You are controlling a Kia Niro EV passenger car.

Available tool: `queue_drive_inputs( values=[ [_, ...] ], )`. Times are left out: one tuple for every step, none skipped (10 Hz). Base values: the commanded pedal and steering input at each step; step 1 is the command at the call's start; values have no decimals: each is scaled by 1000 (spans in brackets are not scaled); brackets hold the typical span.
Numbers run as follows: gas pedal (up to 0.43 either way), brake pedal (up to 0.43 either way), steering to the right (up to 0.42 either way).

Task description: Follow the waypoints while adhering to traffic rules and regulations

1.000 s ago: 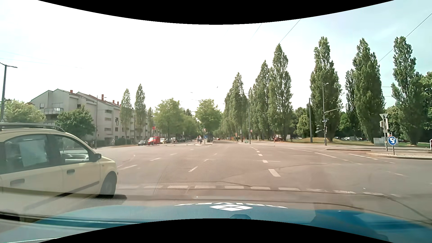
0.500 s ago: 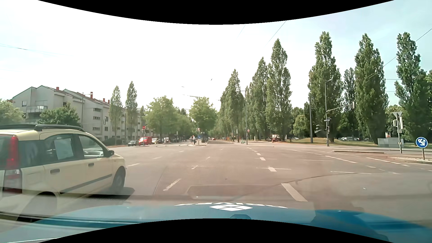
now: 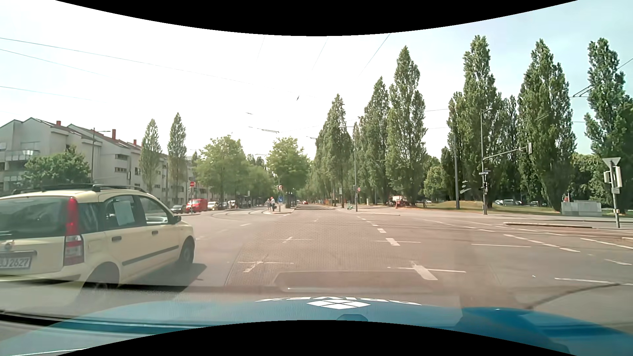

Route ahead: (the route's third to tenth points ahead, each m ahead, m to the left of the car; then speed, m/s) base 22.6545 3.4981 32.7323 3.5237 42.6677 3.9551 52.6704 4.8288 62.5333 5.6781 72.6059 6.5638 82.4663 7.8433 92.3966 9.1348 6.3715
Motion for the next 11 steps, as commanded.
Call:
queue_drive_inputs(
  values=[
    [260, 0, 35],
    [260, 0, 35],
    [260, 0, 34],
    [260, 0, 32],
    [260, 0, 28],
    [260, 0, 19],
    [248, 0, 16],
    [240, 0, 15],
    [240, 0, 11],
    [240, 0, 3],
    [240, 0, -4]
  ],
)
